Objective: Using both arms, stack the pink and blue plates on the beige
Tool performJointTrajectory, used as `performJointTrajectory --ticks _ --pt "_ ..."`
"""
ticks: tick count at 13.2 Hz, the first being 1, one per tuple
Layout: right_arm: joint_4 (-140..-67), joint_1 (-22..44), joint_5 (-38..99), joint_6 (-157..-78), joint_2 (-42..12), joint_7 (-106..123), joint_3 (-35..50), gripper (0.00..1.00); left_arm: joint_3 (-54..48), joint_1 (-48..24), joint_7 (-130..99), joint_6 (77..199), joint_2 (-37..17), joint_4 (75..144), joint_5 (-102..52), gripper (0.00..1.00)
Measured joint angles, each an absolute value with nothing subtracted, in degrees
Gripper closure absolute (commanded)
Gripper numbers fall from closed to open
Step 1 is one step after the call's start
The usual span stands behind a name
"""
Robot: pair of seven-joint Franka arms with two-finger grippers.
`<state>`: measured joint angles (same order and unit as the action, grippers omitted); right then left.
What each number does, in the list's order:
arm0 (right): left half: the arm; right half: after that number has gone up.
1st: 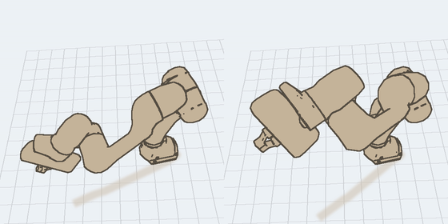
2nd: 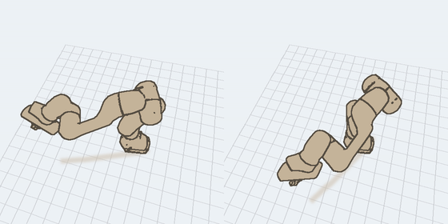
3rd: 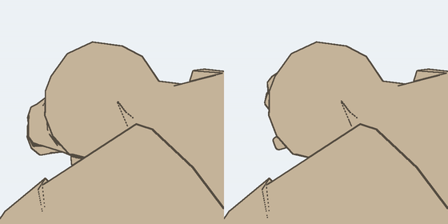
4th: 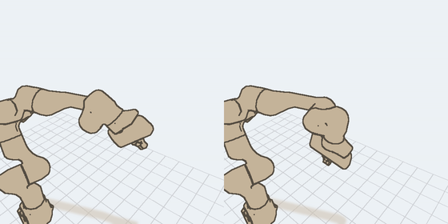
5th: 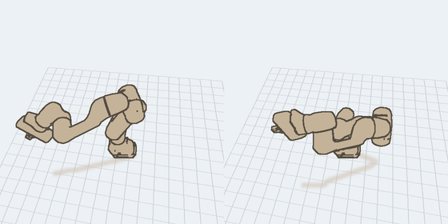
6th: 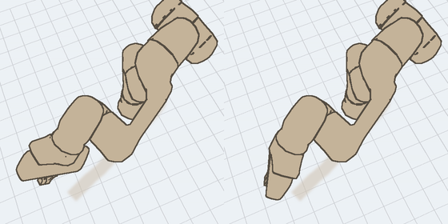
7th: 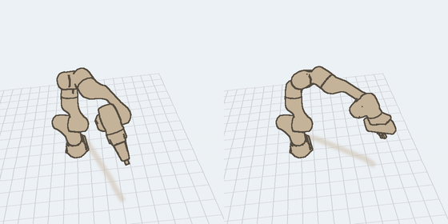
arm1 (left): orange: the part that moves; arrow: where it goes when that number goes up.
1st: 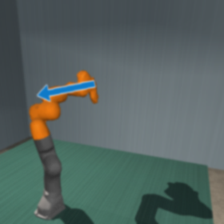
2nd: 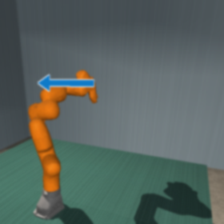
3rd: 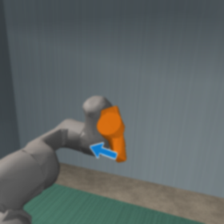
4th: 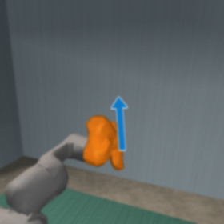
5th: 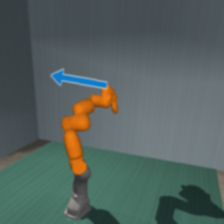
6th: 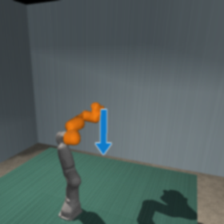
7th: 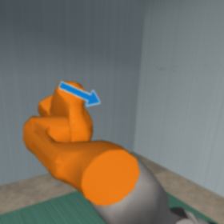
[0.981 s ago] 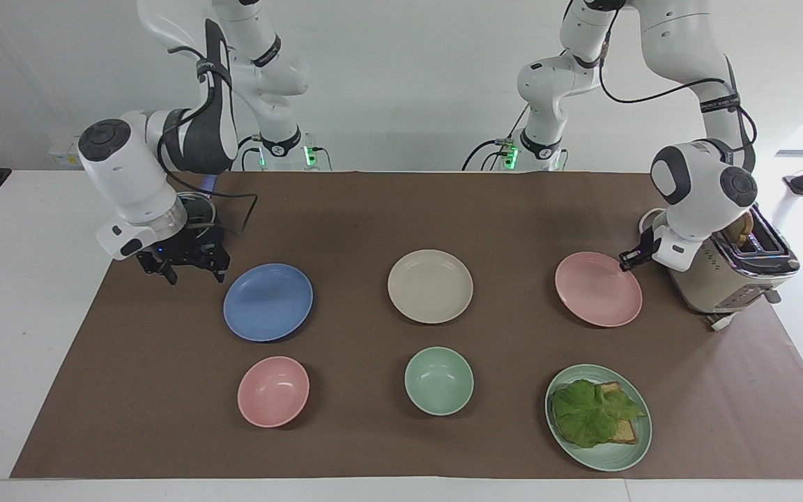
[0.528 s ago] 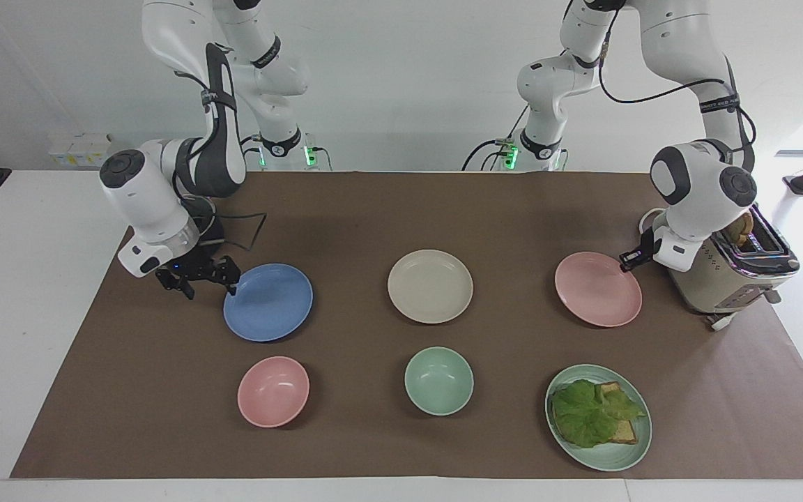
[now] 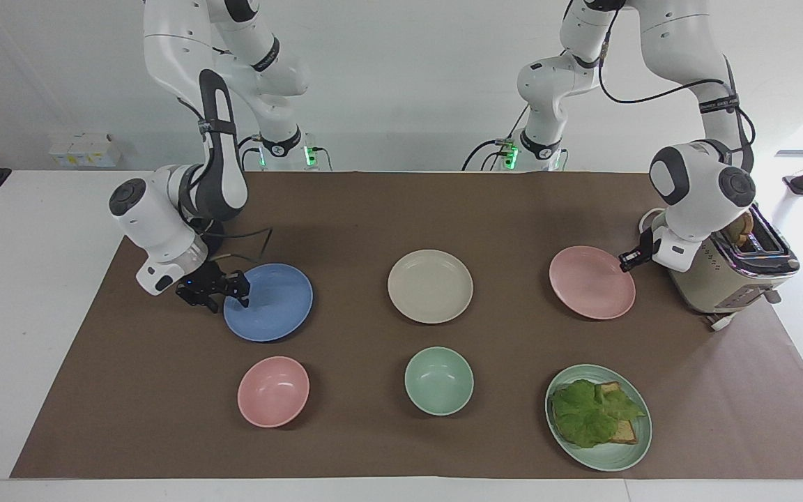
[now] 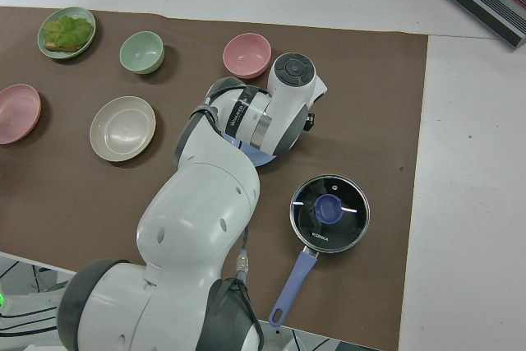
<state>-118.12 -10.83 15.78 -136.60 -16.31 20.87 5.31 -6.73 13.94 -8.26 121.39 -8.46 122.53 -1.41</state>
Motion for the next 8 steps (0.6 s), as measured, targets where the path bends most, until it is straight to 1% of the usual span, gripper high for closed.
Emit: performJointTrajectory --ticks 1,2,3,4,6,8 --pt "-118.14 -10.93 15.78 -136.61 -16.33 20.88 5.31 0.47 -6.84 13.90 -8.27 119.74 -8.44 121.56 -1.41 1.00" --pt "-118.14 -10.95 15.79 -136.61 -16.33 20.88 5.31 0.64 -7.01 13.84 -8.27 116.58 -8.38 119.62 -1.41 1.00" --pt "-118.14 -10.96 15.79 -136.61 -16.33 20.88 5.32 0.86 -7.28 13.79 -8.27 112.27 -8.19 116.88 -1.41 1.00" --pt "-118.14 -11.01 15.79 -136.61 -16.33 20.89 5.32 1.00 -7.72 13.65 -8.27 107.81 -7.85 113.82 -1.46 1.00" --pt "-118.12 -11.16 15.80 -136.61 -16.33 20.89 5.31 1.00 -8.35 11.58 -8.75 99.94 -6.79 107.88 -3.09 1.00" --pt "-118.06 -11.38 15.86 -136.61 -16.29 20.94 5.32 1.00 -8.71 7.13 -13.51 95.34 -5.22 103.48 -6.42 1.00"
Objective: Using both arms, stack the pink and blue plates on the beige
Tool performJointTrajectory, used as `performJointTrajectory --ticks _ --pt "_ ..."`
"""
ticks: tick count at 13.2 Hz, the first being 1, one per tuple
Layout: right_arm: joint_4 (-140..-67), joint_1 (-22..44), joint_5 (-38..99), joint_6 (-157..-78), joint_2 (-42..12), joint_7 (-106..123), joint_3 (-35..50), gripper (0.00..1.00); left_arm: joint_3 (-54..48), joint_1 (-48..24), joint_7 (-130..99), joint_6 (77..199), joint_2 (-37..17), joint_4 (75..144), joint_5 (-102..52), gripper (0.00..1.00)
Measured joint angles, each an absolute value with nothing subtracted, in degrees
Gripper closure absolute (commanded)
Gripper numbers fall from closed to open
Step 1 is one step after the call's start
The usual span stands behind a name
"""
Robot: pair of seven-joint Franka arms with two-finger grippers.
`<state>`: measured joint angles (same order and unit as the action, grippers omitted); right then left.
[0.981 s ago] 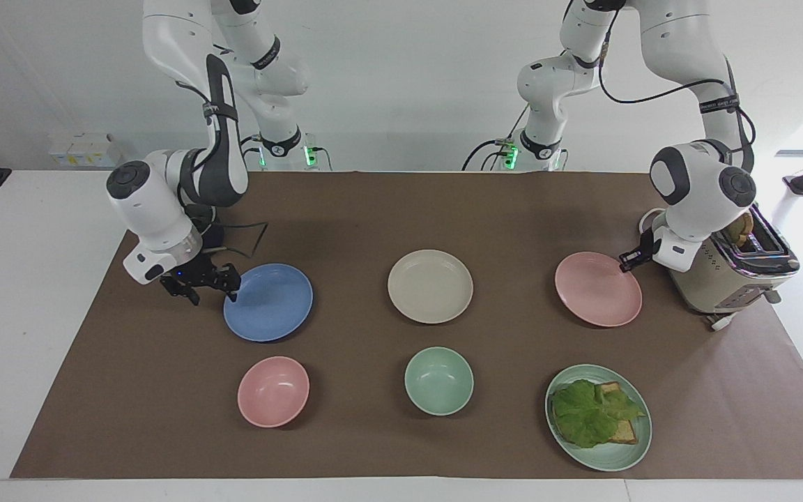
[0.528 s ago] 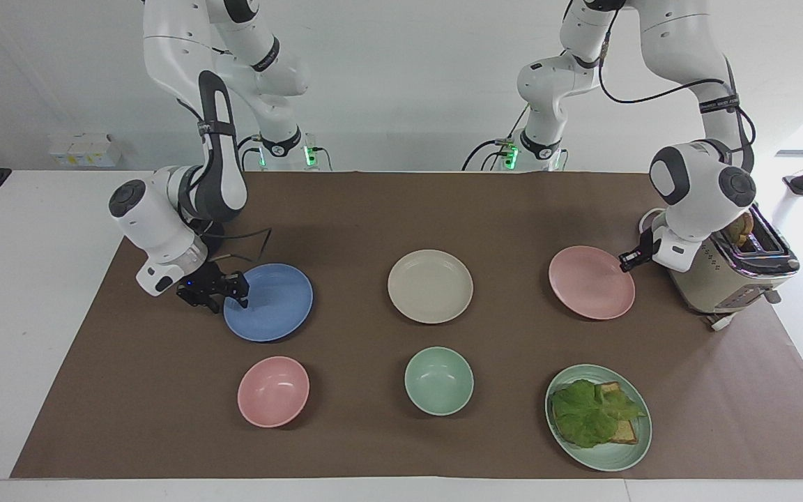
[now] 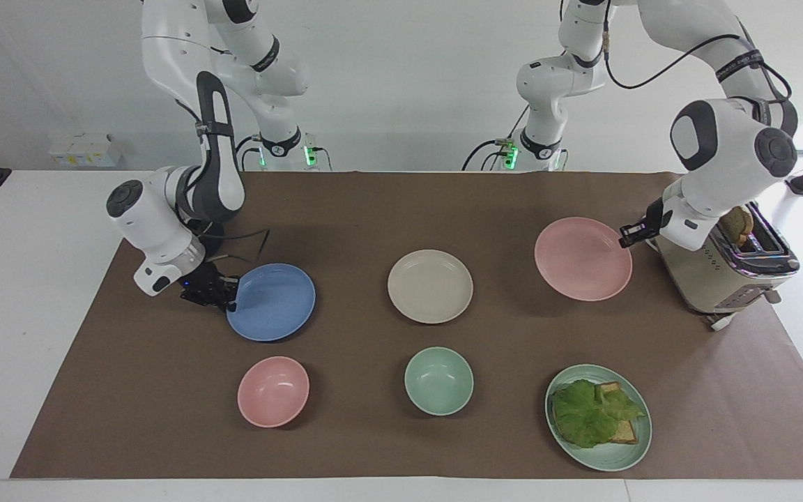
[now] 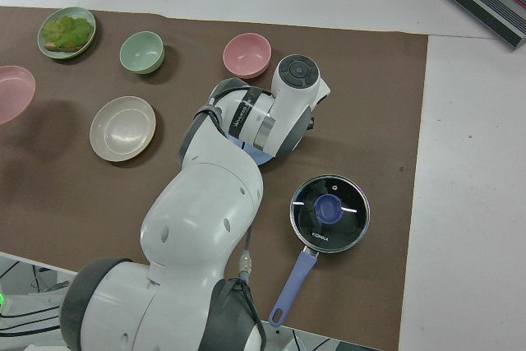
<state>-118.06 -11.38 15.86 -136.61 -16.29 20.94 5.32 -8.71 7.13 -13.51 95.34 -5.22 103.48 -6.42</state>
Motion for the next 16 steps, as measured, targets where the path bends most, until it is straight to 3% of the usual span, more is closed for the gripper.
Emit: performJointTrajectory --ticks 4,8,12,16 --pt "-117.48 -11.42 15.91 -136.28 -15.92 20.95 5.34 1.00 -9.96 -6.18 -27.71 96.30 -4.27 102.31 -8.02 1.00" --pt "-117.42 -11.42 15.91 -136.23 -15.85 20.95 5.34 1.00 -10.02 -14.68 -32.88 104.52 -5.25 103.95 -10.54 1.00" --pt "-117.42 -11.42 15.91 -136.21 -15.85 20.95 5.34 1.00 -9.97 -17.89 -34.34 120.59 -10.67 111.72 -10.60 1.00" --pt "-116.80 -11.35 15.91 -136.19 -15.53 20.95 5.50 1.00 -9.97 -18.54 -34.31 125.45 -13.87 113.38 -10.62 1.00"
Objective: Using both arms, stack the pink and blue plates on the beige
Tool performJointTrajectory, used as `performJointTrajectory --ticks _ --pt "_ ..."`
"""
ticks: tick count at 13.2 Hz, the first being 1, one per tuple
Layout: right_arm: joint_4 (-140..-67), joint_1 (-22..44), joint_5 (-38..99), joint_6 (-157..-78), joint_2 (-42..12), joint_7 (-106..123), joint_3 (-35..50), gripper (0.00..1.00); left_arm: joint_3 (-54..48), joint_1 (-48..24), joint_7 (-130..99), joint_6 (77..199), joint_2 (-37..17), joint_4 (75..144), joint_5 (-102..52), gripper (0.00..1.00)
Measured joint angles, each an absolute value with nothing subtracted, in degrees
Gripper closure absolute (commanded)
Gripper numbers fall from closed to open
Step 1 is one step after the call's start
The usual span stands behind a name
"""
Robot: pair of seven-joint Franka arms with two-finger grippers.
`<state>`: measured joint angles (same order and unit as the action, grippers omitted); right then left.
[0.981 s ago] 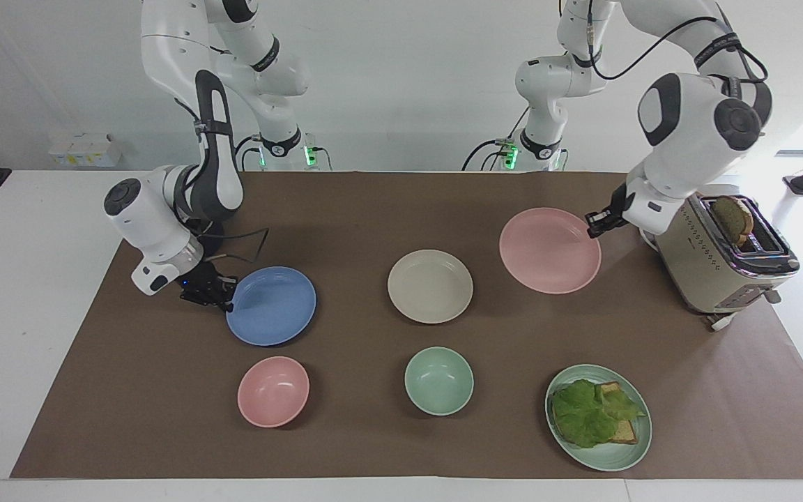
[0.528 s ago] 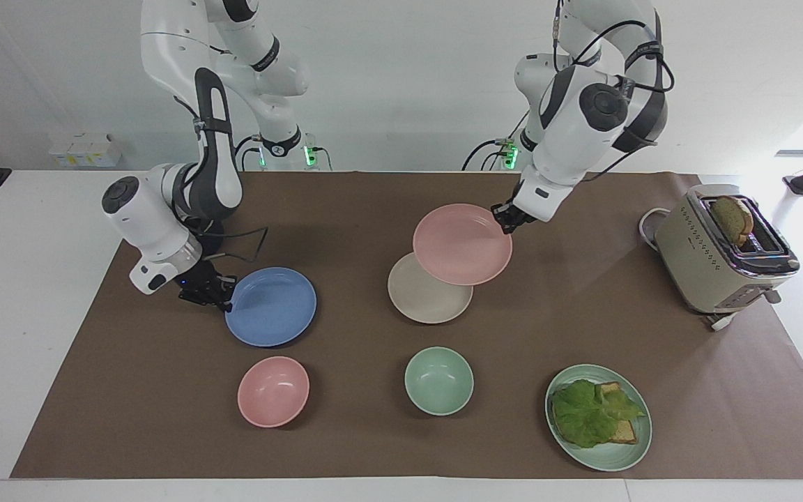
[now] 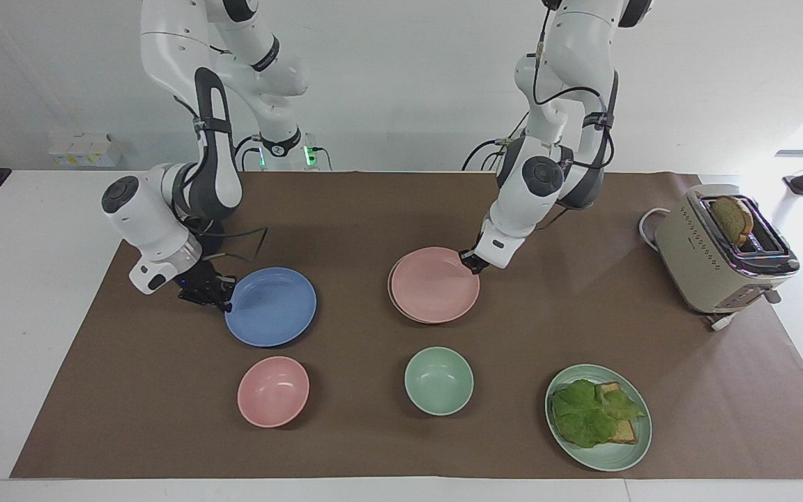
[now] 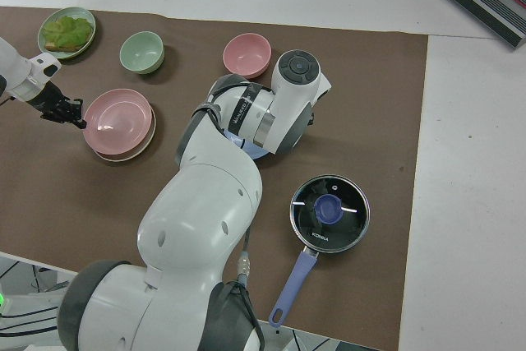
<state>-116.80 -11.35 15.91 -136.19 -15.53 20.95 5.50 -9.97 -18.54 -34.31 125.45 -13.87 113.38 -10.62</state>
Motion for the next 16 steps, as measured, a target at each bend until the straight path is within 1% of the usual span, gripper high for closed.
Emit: performJointTrajectory --ticks 1,2,3,7,11,14,16 --pt "-116.32 -11.25 15.91 -135.83 -15.17 20.88 5.61 1.00 -9.97 -19.07 -34.32 125.77 -13.78 113.35 -10.63 1.00" --pt "-115.83 -11.10 15.94 -134.92 -14.64 20.67 5.65 1.00 -10.01 -19.57 -34.32 126.07 -13.69 113.33 -10.64 0.44" --pt "-115.39 -10.94 15.97 -133.83 -13.79 20.26 5.68 1.00 -10.00 -19.98 -34.31 126.18 -13.64 113.31 -10.64 0.00" --pt "-114.96 -10.23 15.98 -128.54 -9.18 17.85 5.79 1.00 -9.69 -20.05 -34.02 126.21 -13.63 113.27 -10.64 0.00" --pt "-114.20 -10.06 15.98 -121.35 -3.60 15.86 5.90 1.00 -8.51 -19.20 -32.42 125.72 -13.52 112.29 -10.26 0.00" --pt "-111.81 -10.07 15.98 -114.33 0.21 13.98 5.89 1.00 -7.67 -12.23 -23.24 118.14 -13.11 107.52 -7.34 0.00" --pt "-110.27 -10.08 15.96 -111.50 1.57 13.30 5.89 1.00 -7.46 -6.69 -16.70 113.87 -12.39 104.29 -4.54 0.00"
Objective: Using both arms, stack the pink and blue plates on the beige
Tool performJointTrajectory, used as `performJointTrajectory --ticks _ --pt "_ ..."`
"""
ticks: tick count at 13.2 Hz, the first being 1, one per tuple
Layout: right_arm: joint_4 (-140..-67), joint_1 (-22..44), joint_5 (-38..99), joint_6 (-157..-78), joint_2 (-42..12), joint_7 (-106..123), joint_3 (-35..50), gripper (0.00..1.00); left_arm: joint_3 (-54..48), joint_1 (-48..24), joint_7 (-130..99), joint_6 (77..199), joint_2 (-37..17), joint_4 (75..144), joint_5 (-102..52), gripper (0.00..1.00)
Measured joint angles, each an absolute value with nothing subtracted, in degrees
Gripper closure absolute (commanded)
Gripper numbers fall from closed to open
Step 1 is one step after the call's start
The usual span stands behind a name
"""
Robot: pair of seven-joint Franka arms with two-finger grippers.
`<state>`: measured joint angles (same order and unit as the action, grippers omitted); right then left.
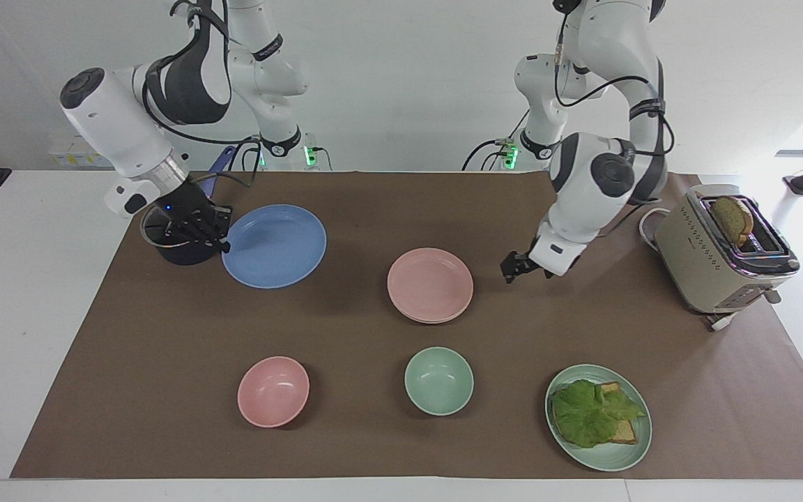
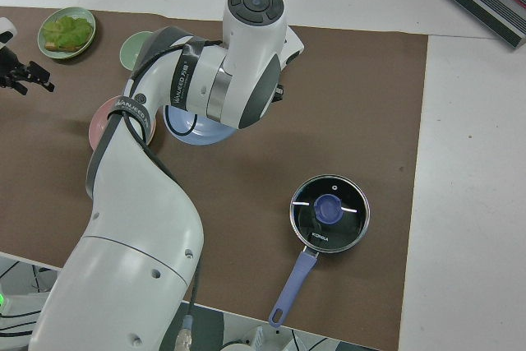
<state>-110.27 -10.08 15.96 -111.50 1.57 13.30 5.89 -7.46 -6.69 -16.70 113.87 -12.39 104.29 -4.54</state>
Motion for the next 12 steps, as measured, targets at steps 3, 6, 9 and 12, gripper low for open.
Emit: performJointTrajectory --ticks 3,6,9,12 --pt "-109.48 -10.09 15.95 -110.58 1.69 12.68 5.91 1.00 -7.30 0.20 -6.69 107.07 -10.82 100.11 -2.51 0.00" --pt "-109.47 -7.88 15.68 -110.59 1.54 8.50 6.20 1.00 -7.27 4.04 -1.84 98.67 -6.63 95.08 -1.31 0.00" --pt "-109.23 -0.05 12.98 -111.55 1.51 -2.39 6.42 1.00 -7.56 4.23 -1.64 93.33 -2.78 91.01 -1.24 0.00" --pt "-109.11 8.34 11.83 -115.24 0.44 -12.44 6.76 1.00 -7.67 4.22 -1.64 92.44 0.01 90.34 -1.22 0.00"
